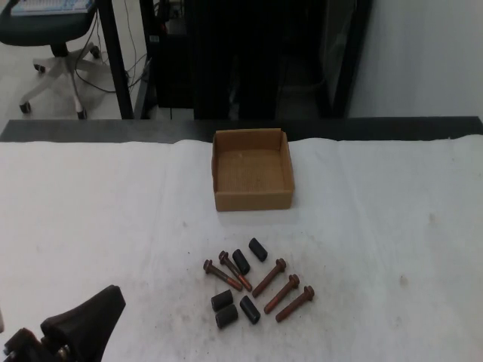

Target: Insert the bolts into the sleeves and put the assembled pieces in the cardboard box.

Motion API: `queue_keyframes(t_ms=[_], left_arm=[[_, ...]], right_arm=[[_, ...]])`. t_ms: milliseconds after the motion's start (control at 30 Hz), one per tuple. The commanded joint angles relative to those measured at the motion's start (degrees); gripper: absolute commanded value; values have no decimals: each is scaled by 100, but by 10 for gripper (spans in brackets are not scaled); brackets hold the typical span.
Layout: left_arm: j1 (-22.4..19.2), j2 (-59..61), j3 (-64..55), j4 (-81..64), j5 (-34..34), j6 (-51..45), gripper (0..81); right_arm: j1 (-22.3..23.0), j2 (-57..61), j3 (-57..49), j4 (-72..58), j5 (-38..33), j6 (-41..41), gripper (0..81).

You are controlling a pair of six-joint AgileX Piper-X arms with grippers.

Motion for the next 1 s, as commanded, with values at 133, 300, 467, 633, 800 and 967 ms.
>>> queue_keyframes(t_ms=[133,300,467,633,800,967], left_arm=[[10,-31,-56,-76,1,-28,2],[10,-31,-56,-469,442,-383,2],[10,223,-716,-67,822,580,2],[10,1630,-2135,2281,724,2324,2],[10,3748,-3374,2924,724,2812,2],[10,5955,-4637,3743,724,2693,2]], right_arm=[[-6,-33,-55,-107,-933,310,8],[-6,-33,-55,-90,-1649,515,8],[-6,177,-378,1459,-2940,-163,8],[-6,1052,-1426,3601,-1340,-2775,8],[10,2388,-2534,4444,-134,-4882,8],[5,3762,-3484,4699,-104,-5064,8]])
